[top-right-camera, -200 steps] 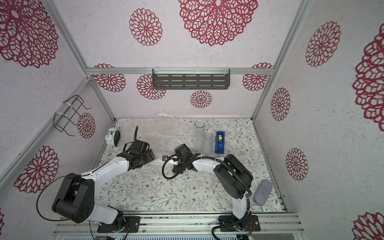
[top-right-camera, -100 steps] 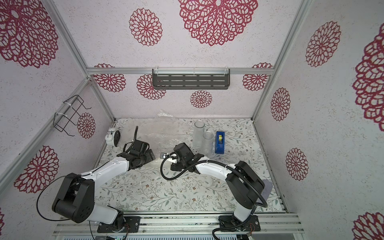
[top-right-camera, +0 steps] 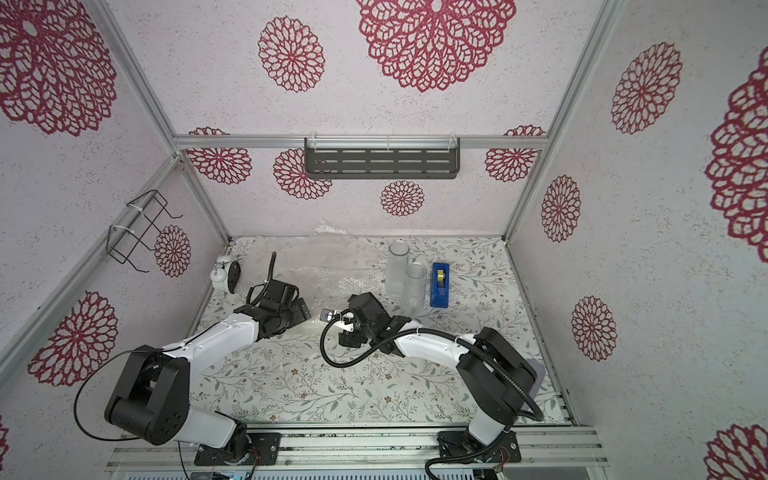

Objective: Wrap vases in bubble wrap
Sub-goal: Wrap the vase in bubble wrap.

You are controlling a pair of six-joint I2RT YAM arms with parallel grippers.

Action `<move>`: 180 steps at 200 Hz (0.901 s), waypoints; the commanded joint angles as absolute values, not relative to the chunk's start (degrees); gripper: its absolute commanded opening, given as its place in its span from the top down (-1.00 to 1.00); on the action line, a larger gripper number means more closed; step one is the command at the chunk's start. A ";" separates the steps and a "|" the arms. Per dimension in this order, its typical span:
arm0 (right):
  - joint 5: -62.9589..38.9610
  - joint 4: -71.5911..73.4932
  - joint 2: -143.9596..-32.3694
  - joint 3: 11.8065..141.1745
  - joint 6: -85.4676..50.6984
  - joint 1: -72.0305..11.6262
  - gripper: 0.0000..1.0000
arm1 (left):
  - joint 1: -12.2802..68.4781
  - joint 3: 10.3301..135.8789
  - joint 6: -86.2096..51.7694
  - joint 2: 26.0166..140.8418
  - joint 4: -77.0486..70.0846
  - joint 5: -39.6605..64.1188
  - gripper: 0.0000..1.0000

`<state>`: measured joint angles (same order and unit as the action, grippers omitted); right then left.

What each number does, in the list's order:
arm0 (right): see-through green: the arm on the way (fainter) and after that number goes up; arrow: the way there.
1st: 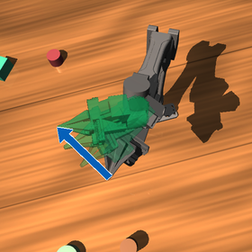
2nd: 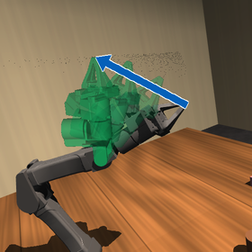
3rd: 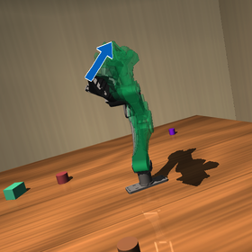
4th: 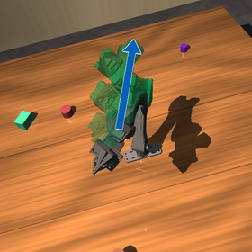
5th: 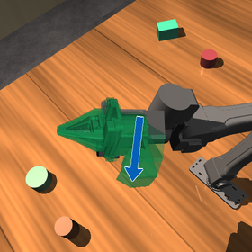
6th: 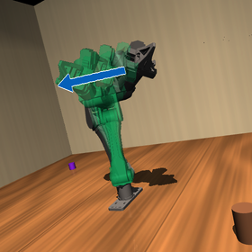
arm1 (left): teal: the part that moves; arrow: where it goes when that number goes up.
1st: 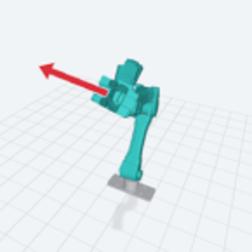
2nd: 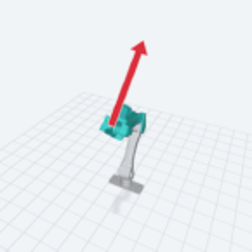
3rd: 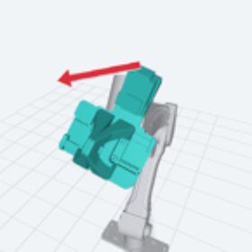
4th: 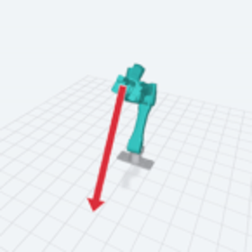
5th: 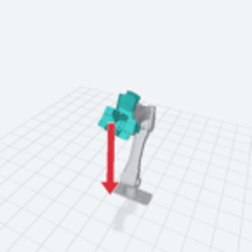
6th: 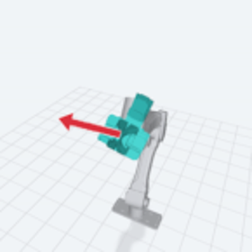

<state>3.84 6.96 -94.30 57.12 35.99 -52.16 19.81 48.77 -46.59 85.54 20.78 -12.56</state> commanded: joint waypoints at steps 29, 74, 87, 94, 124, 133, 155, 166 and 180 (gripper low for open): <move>2.14 8.79 -96.34 57.14 36.96 -52.30 -0.97 | 19.68 47.90 -45.97 86.58 22.68 -12.57 -0.73; 1.13 4.12 -102.49 60.47 41.17 -48.89 -0.94 | 19.68 48.23 -45.81 87.52 22.41 -12.16 -0.74; 0.58 2.08 -104.09 61.46 42.70 -48.27 -0.94 | 19.68 48.56 -45.70 87.60 22.55 -12.22 -0.75; 0.31 1.33 -104.70 61.74 43.44 -48.10 -0.94 | 19.67 48.82 -45.54 87.67 22.68 -12.42 -0.75; -0.80 -0.04 -106.20 62.03 45.15 -47.59 -0.97 | 19.43 50.31 -44.59 88.40 23.38 -13.66 -0.74; -0.62 -0.79 -106.67 62.50 45.71 -47.38 -0.97 | 19.50 50.76 -44.41 88.82 23.47 -13.89 -0.74; -0.48 -2.08 -107.41 63.39 47.03 -46.85 -0.97 | 19.34 51.76 -44.12 89.88 23.65 -13.89 -0.74; -0.07 -2.56 -107.93 63.86 47.85 -46.76 -0.97 | 19.33 52.11 -44.03 90.32 23.57 -13.95 -0.75; 0.68 -3.43 -108.86 64.52 48.86 -46.67 -0.97 | 19.09 52.51 -43.86 91.03 23.47 -13.93 -0.75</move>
<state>0.27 5.08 -106.37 64.27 46.78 -47.31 19.55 51.83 -45.25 89.32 20.88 -13.69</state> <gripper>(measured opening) 0.987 0.873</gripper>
